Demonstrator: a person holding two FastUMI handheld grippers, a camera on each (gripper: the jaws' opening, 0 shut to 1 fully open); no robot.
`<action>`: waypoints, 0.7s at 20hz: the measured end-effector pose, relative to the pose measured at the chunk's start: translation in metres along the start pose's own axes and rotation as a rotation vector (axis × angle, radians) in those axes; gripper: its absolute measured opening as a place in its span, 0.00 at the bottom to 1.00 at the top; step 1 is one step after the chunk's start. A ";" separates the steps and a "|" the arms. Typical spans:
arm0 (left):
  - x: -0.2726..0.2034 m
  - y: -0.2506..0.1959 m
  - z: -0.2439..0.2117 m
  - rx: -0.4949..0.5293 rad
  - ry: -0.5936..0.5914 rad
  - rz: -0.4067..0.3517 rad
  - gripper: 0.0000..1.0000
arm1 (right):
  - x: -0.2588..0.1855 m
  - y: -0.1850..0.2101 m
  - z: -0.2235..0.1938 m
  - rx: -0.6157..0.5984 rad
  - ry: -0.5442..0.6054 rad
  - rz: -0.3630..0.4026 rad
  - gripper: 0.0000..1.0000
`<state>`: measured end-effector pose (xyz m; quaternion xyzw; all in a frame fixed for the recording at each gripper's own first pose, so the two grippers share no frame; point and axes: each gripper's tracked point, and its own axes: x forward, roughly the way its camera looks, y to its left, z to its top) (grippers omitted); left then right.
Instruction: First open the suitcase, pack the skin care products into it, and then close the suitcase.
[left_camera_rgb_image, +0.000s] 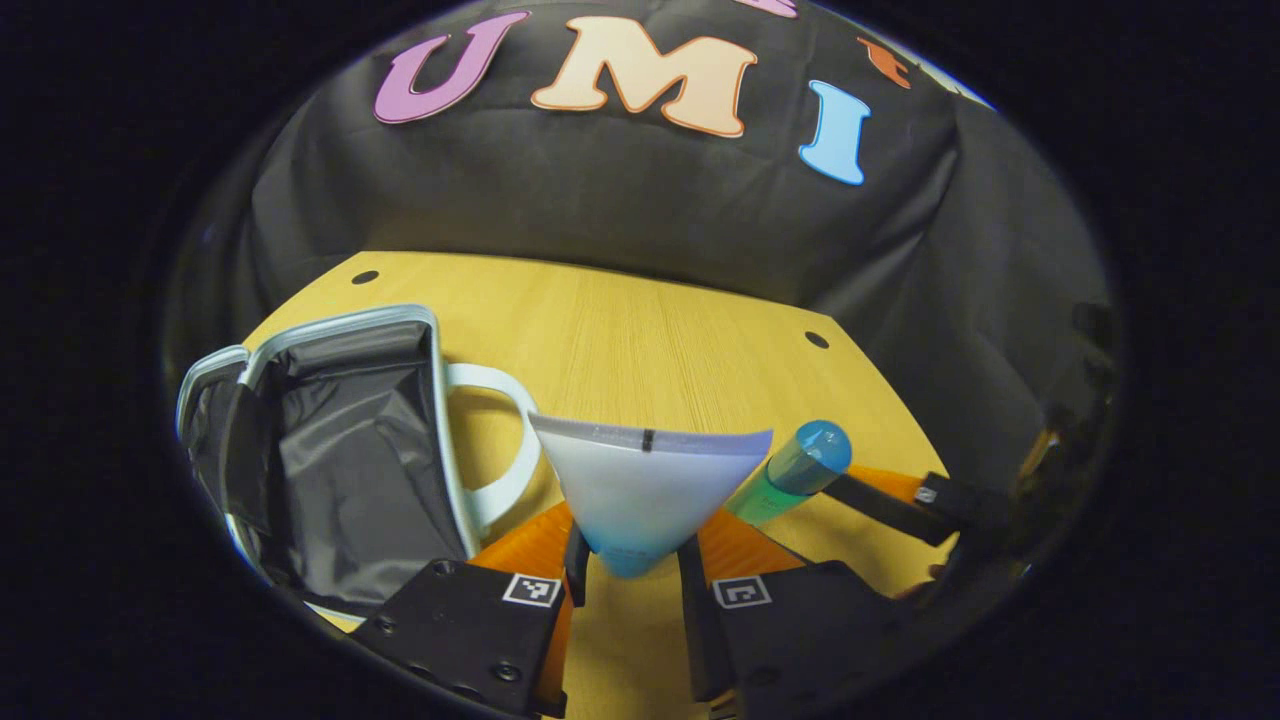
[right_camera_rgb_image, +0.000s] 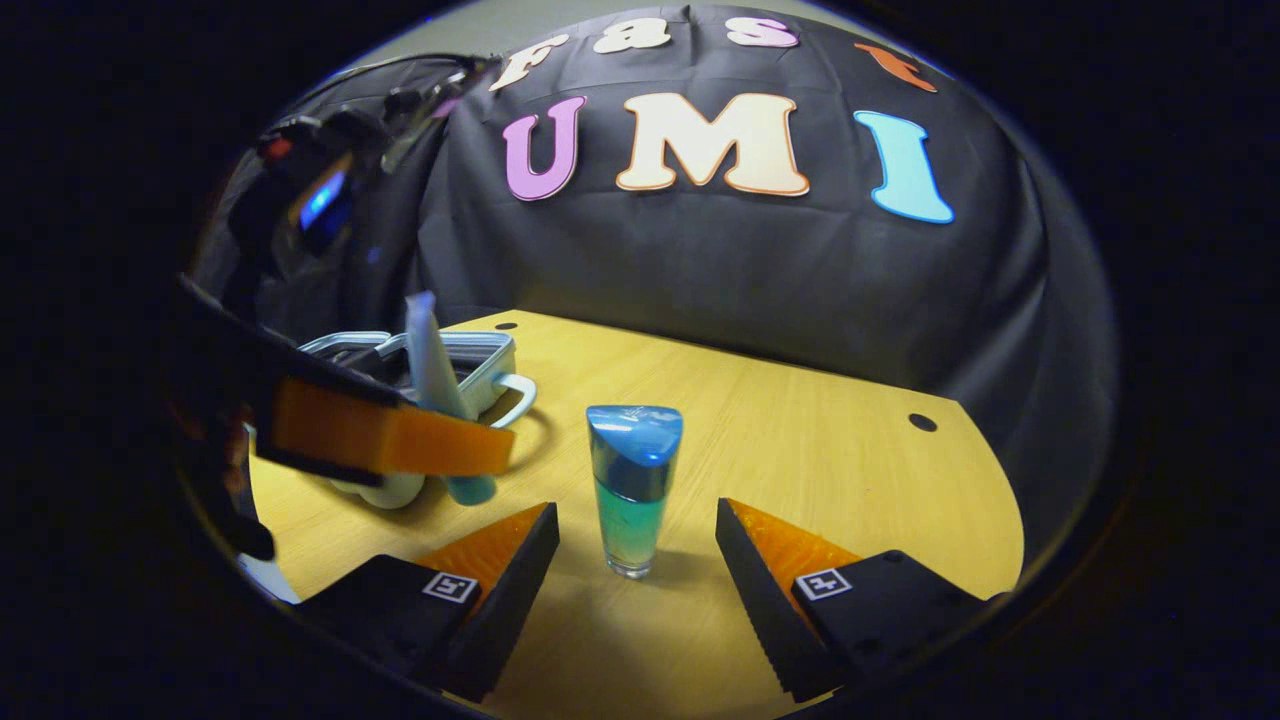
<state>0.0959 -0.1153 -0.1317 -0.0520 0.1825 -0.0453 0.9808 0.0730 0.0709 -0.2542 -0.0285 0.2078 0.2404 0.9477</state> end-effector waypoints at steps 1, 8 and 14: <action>-0.008 0.005 0.003 -0.001 0.001 0.006 0.40 | 0.007 0.004 -0.003 0.000 0.002 0.012 0.99; -0.052 0.086 0.012 -0.092 0.084 0.098 0.40 | 0.040 0.012 -0.011 0.057 -0.014 0.057 0.92; -0.069 0.166 0.003 -0.126 0.249 0.169 0.41 | 0.047 0.003 -0.009 0.092 -0.040 0.044 0.51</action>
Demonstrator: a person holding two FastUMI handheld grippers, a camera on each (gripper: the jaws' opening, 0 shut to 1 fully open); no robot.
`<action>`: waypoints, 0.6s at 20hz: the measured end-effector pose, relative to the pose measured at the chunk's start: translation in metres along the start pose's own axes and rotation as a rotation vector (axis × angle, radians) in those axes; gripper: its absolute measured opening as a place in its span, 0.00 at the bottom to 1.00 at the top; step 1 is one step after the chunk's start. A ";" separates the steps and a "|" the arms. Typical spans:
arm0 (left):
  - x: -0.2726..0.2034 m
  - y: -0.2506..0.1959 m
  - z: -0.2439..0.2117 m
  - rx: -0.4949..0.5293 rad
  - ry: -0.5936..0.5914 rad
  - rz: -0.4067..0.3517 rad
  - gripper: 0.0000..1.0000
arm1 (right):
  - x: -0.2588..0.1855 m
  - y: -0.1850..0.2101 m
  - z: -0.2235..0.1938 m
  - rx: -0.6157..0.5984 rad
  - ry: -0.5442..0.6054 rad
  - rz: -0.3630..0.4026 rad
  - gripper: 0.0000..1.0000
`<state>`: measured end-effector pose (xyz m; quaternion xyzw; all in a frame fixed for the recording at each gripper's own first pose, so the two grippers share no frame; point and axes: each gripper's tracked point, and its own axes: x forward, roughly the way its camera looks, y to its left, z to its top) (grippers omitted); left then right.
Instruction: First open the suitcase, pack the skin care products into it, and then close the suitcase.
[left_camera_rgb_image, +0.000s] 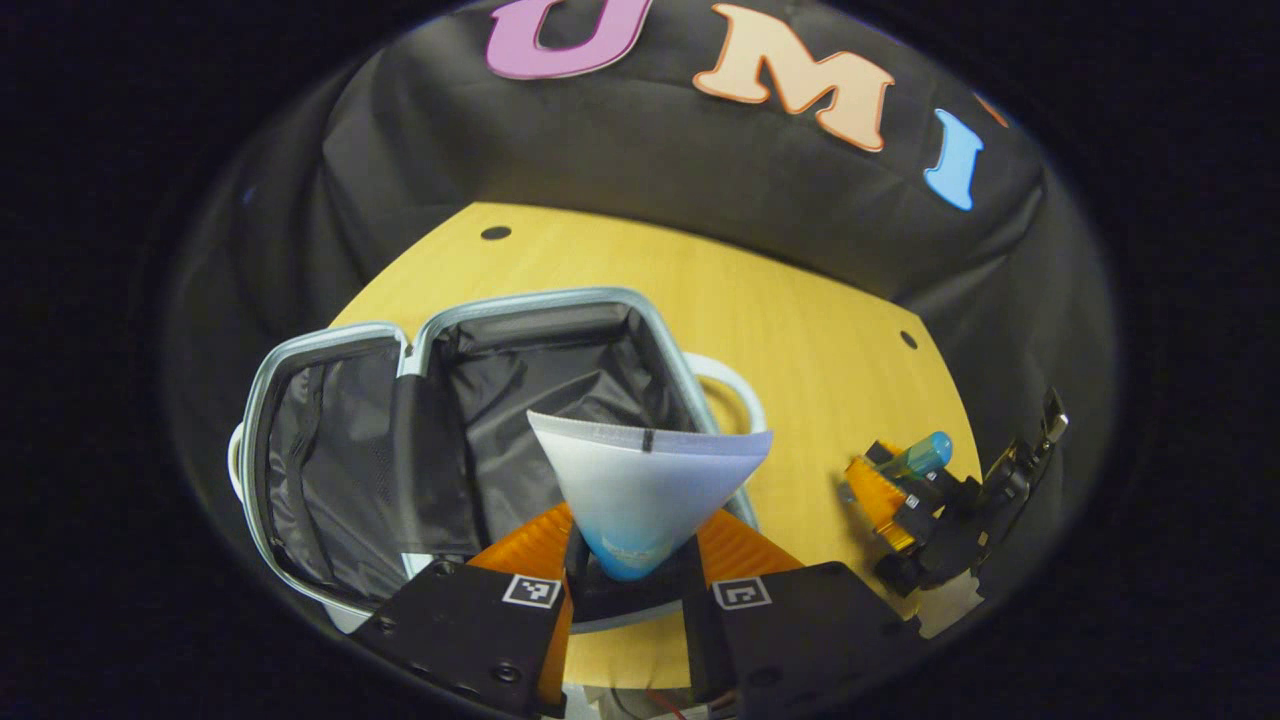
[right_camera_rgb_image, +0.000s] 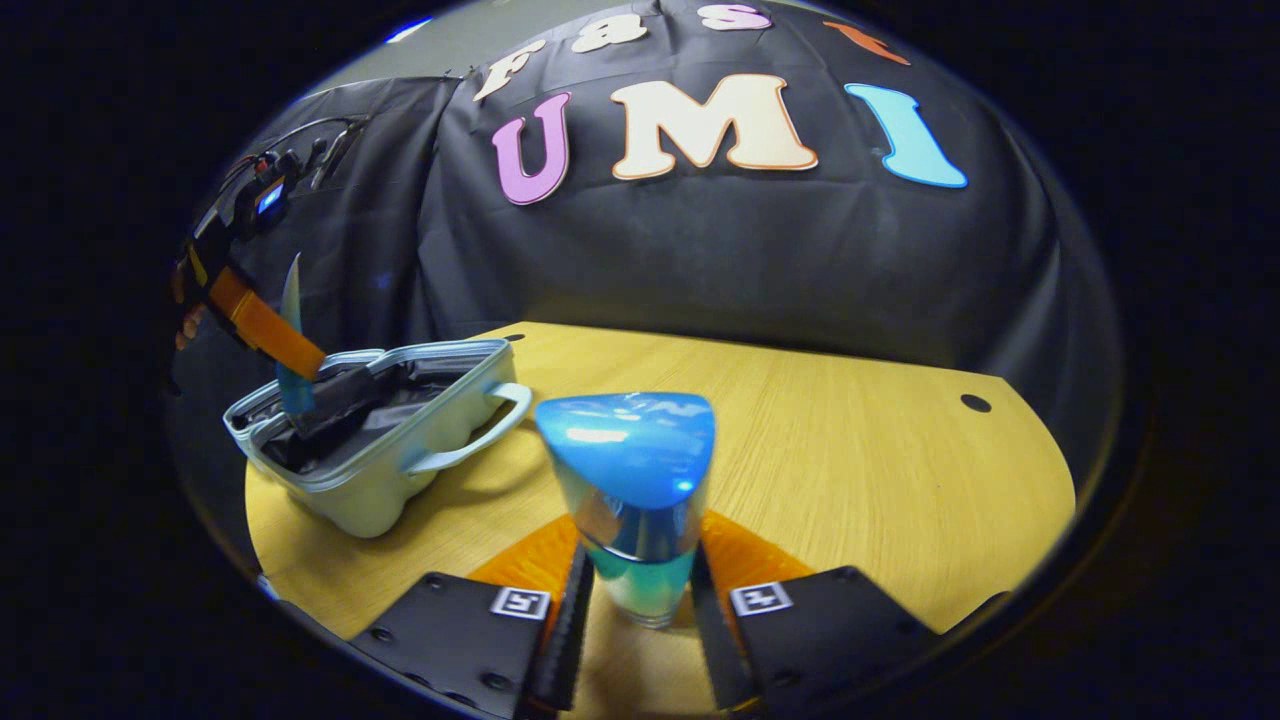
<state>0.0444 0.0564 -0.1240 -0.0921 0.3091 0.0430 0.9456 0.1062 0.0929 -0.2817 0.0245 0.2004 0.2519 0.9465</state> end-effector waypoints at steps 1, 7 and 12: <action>0.002 0.008 -0.005 -0.002 0.042 0.003 0.41 | 0.000 0.001 0.000 -0.002 0.002 0.001 0.50; 0.017 0.035 -0.031 0.007 0.264 0.018 0.41 | 0.000 -0.001 0.000 -0.022 0.021 -0.021 0.44; 0.028 0.052 -0.047 0.019 0.405 0.047 0.41 | 0.001 -0.004 -0.001 -0.025 0.042 -0.058 0.43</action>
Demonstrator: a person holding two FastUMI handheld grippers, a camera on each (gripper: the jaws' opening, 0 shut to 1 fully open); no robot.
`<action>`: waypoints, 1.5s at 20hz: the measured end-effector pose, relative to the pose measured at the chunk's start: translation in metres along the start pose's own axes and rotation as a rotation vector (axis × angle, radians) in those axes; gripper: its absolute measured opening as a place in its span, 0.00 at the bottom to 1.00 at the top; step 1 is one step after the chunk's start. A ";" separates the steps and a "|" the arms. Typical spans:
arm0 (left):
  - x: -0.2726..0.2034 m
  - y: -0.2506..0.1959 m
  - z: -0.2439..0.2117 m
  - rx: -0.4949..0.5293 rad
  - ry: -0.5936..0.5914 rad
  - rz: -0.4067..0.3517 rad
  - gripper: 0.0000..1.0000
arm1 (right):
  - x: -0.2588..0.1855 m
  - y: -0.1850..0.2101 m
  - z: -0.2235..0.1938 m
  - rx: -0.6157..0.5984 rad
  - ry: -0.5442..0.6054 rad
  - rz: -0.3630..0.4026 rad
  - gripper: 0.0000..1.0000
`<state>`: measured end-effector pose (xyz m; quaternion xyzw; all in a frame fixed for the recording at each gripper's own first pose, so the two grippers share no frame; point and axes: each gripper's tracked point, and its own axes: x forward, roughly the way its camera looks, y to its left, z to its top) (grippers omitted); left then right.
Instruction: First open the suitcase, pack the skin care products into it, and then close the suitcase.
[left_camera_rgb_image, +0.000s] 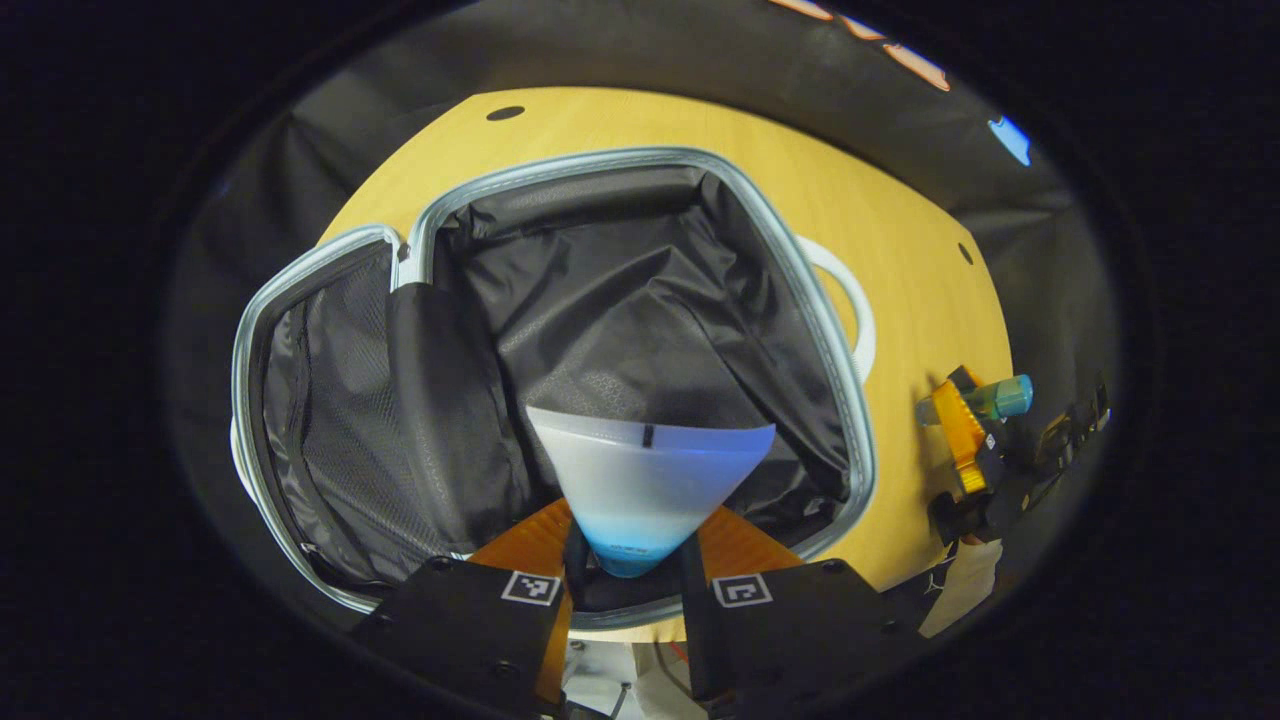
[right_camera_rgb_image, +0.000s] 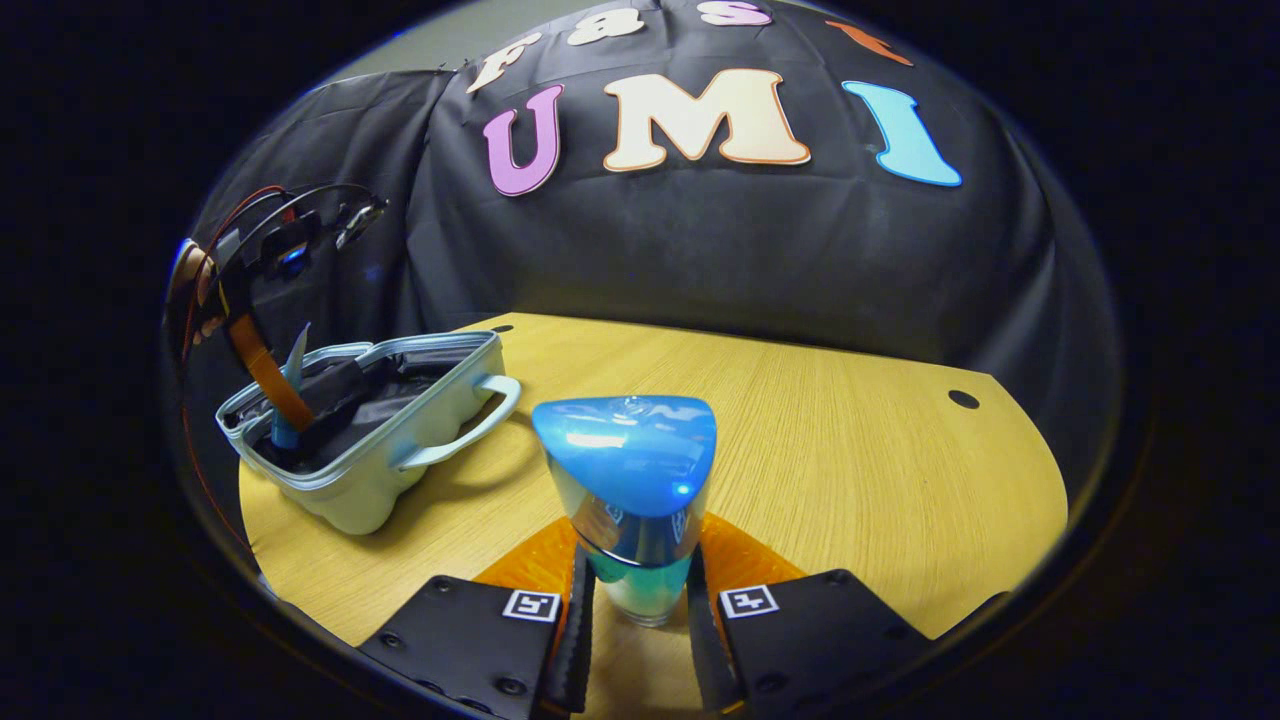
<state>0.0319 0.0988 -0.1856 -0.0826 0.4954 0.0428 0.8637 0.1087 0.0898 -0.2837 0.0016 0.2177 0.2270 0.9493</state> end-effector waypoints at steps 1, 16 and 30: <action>0.002 0.002 -0.002 0.000 0.021 0.004 0.41 | 0.000 -0.002 0.000 -0.008 0.006 -0.011 0.43; -0.062 0.044 0.007 -0.030 -0.098 0.005 0.99 | -0.023 0.080 0.077 0.056 -0.016 0.051 0.43; -0.147 0.198 -0.061 -0.205 -0.243 0.066 0.96 | 0.007 0.286 0.046 -0.039 0.345 0.429 0.43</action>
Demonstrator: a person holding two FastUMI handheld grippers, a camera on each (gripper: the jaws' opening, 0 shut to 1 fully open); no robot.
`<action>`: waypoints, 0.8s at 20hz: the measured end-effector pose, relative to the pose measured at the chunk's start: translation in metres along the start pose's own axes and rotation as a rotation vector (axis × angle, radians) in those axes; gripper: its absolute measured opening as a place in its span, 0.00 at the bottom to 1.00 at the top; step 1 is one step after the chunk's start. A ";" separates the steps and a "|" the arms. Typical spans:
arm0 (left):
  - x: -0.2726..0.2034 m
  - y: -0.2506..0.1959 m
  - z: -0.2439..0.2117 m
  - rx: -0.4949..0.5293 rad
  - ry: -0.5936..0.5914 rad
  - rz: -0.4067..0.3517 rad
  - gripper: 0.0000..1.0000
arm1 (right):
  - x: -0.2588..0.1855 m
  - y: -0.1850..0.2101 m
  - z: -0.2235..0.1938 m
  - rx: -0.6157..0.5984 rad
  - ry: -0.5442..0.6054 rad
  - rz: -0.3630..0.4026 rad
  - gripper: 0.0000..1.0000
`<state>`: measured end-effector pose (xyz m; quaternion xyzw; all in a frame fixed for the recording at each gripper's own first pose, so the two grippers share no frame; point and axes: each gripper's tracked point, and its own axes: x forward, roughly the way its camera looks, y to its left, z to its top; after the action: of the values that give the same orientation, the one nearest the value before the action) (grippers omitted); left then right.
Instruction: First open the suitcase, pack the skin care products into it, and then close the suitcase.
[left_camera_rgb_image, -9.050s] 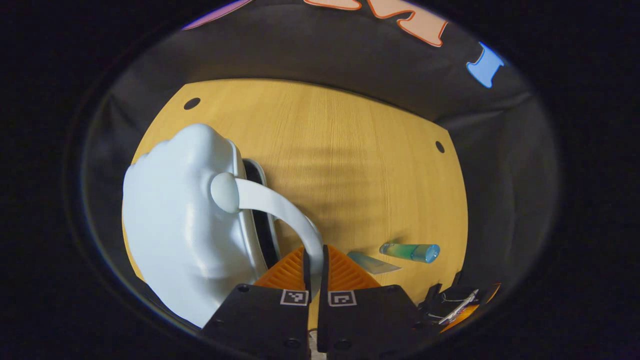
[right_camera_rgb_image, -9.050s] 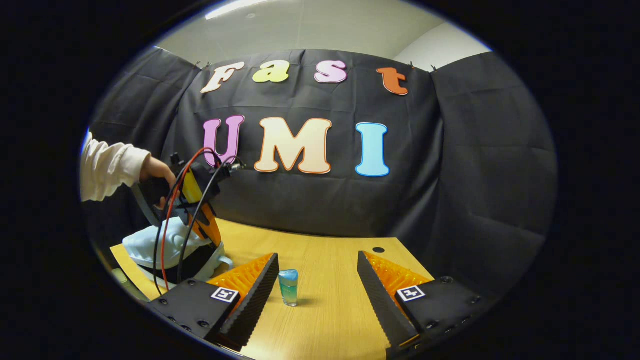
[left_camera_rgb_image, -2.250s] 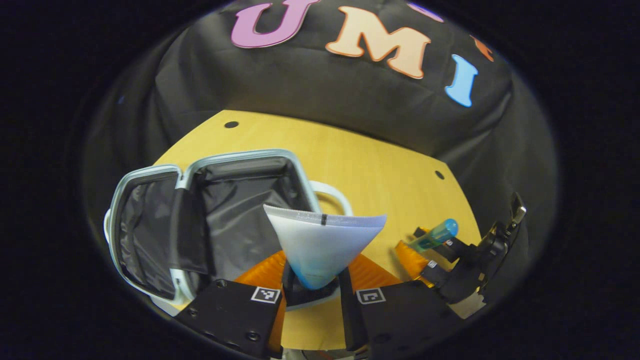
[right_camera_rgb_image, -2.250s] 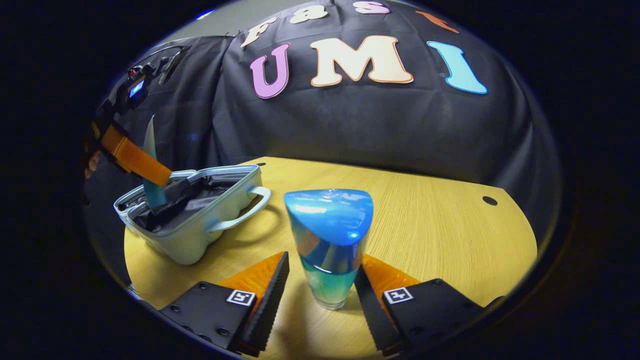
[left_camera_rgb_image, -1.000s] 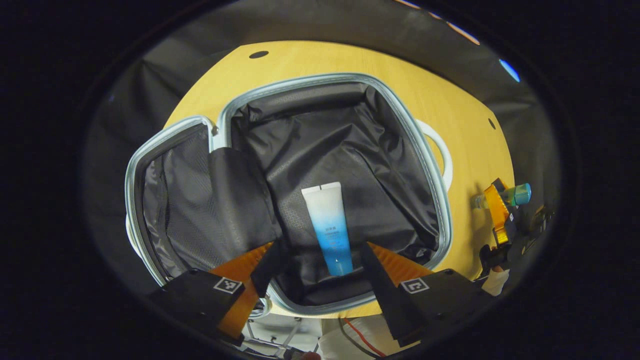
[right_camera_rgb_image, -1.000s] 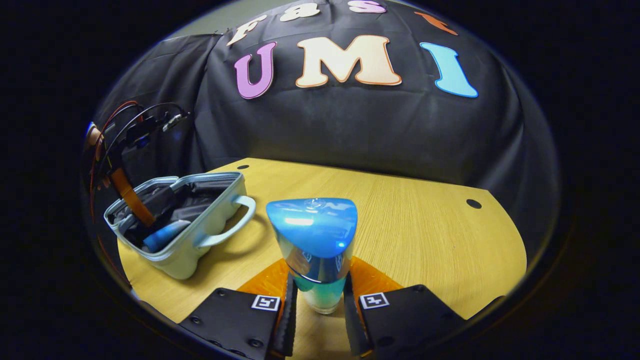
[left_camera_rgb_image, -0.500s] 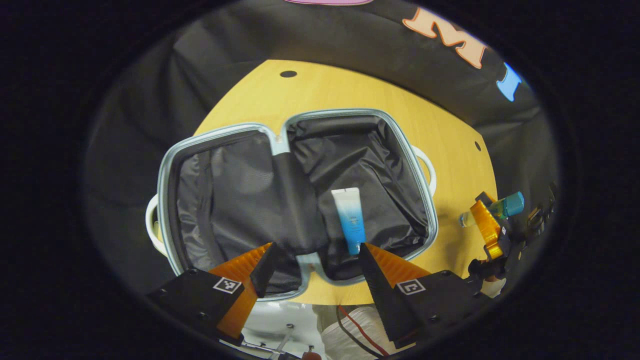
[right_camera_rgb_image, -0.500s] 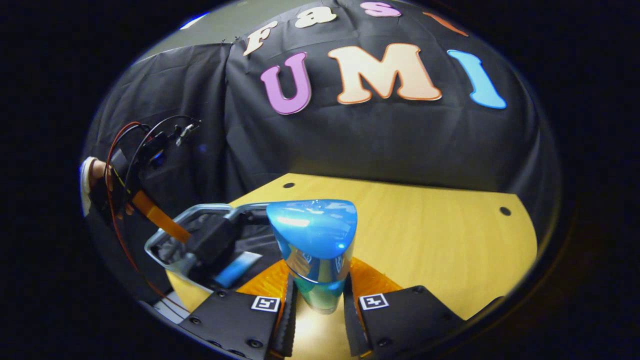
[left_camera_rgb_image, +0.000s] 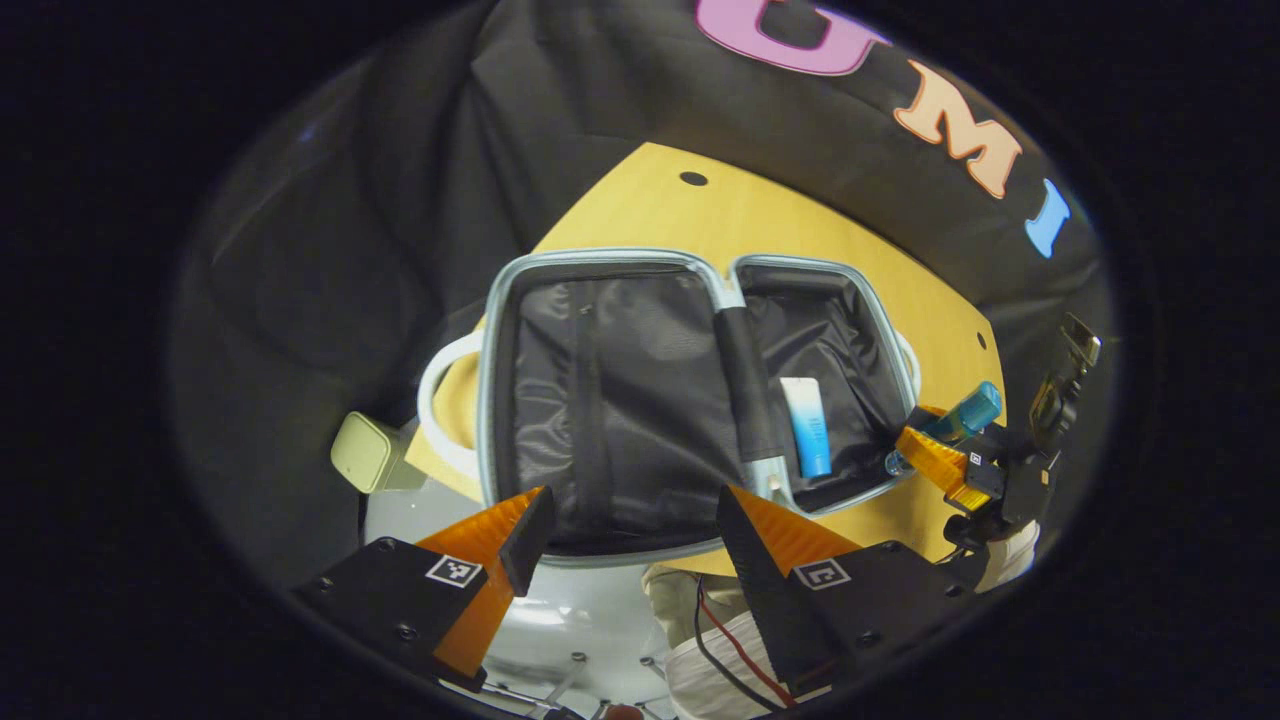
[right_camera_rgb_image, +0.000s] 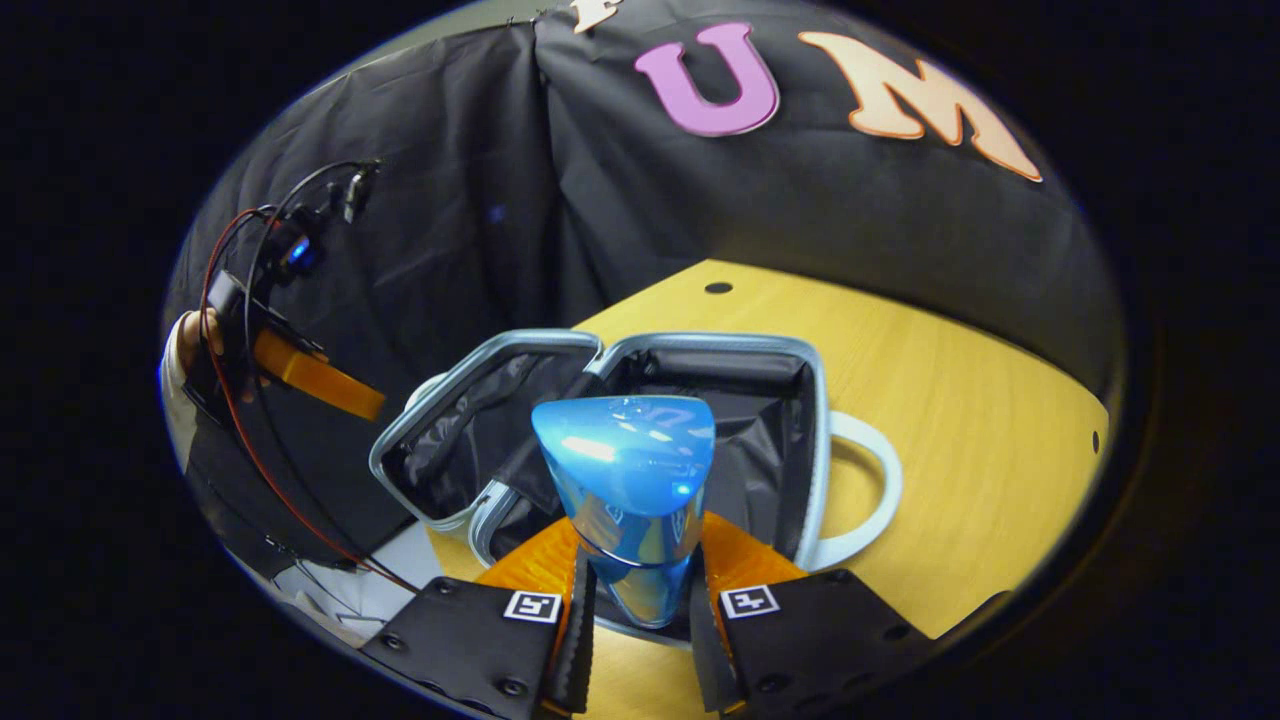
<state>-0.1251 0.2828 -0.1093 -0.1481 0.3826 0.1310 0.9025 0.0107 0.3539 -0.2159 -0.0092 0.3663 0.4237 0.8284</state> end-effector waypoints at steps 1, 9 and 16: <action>0.000 0.010 -0.002 -0.016 -0.008 0.003 0.96 | 0.008 0.001 -0.007 0.006 0.044 0.000 0.43; -0.007 0.099 -0.014 -0.248 -0.076 0.064 0.97 | 0.029 -0.007 -0.030 -0.013 0.171 -0.079 0.48; 0.014 0.169 -0.013 -0.377 -0.107 0.141 0.96 | 0.000 -0.025 0.024 0.050 -0.008 -0.129 0.88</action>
<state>-0.1829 0.4358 -0.1566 -0.2802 0.3124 0.2708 0.8664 0.0431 0.3457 -0.2055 -0.0100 0.3721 0.3603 0.8554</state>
